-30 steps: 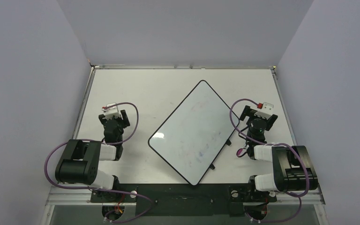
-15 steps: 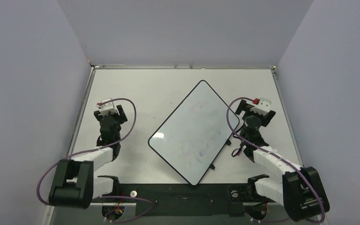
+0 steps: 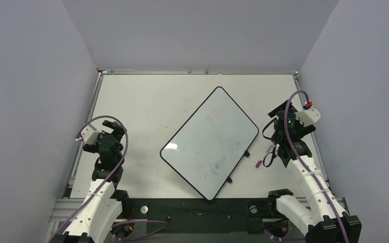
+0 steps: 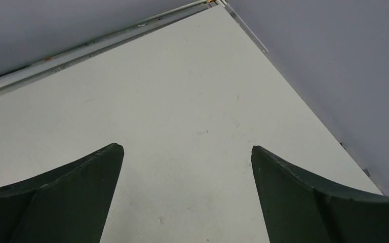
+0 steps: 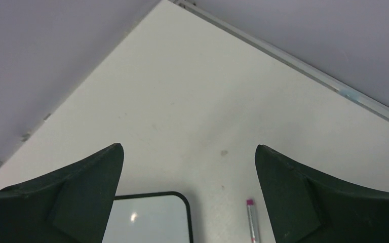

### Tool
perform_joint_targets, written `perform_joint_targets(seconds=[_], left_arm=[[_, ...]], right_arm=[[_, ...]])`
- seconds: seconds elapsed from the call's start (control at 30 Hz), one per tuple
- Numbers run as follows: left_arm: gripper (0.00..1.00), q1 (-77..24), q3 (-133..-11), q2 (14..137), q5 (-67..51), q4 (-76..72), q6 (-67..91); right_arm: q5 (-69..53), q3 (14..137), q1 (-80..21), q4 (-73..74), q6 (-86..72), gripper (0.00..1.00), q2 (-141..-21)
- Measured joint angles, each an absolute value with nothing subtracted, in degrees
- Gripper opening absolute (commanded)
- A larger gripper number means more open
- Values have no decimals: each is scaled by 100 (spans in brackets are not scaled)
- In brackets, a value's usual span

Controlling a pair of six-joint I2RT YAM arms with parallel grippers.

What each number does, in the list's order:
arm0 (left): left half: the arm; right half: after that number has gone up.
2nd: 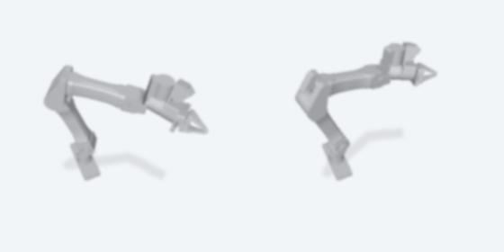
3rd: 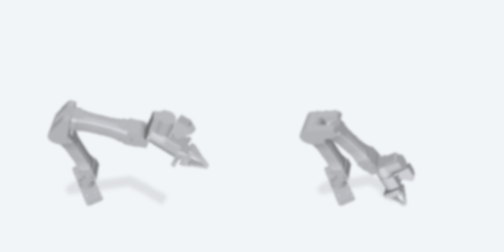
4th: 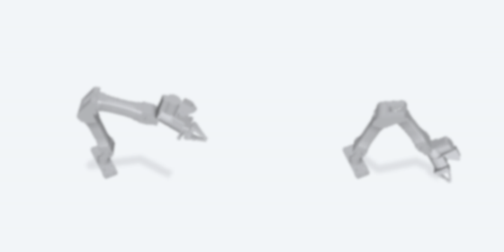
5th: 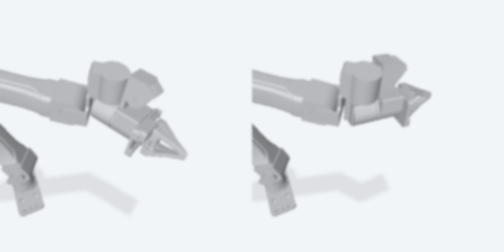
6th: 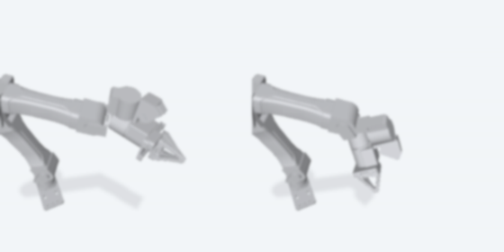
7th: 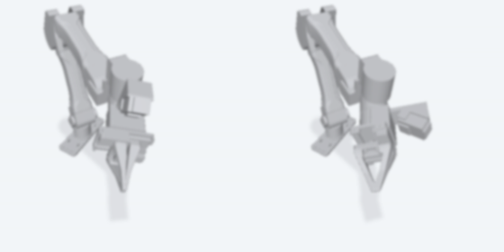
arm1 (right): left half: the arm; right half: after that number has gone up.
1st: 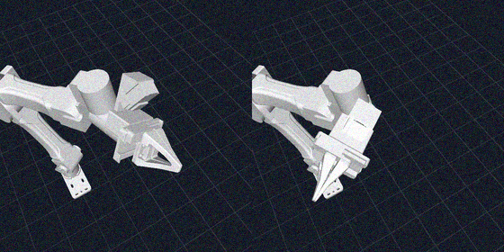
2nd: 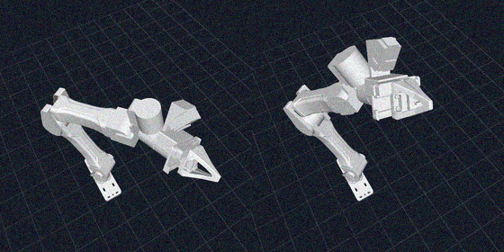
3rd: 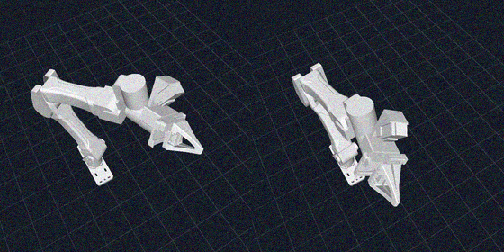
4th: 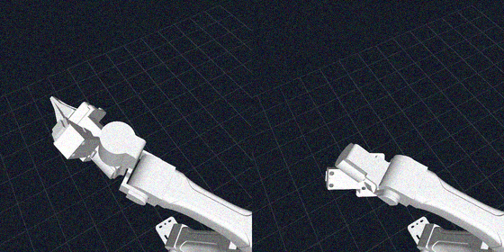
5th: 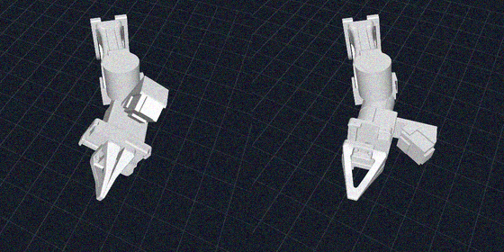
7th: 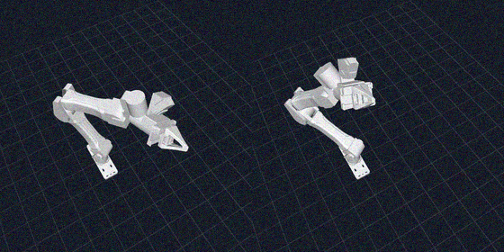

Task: Write a sentence on the whiteboard
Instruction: Pick up the whiteboard marker from the center of the board.

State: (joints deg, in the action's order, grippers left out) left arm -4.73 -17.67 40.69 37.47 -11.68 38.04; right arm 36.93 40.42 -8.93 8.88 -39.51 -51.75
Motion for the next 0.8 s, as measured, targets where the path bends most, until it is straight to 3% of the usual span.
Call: perform_joint_targets(seconds=[0.17,0.3,0.8], left_arm=[[97,-469,-1638,3437,3452,-569,4069],[97,-471,-1461,2978,2978,-493,4204],[97,-773,-956,2781,2792,-434,4287]], right_arm=[[3636,4056,-893,2303,-4471,95,-5100],[3415,4045,-851,2998,-4748,87,-5035],[2287,3568,-565,3378,-4764,67,-6088]])
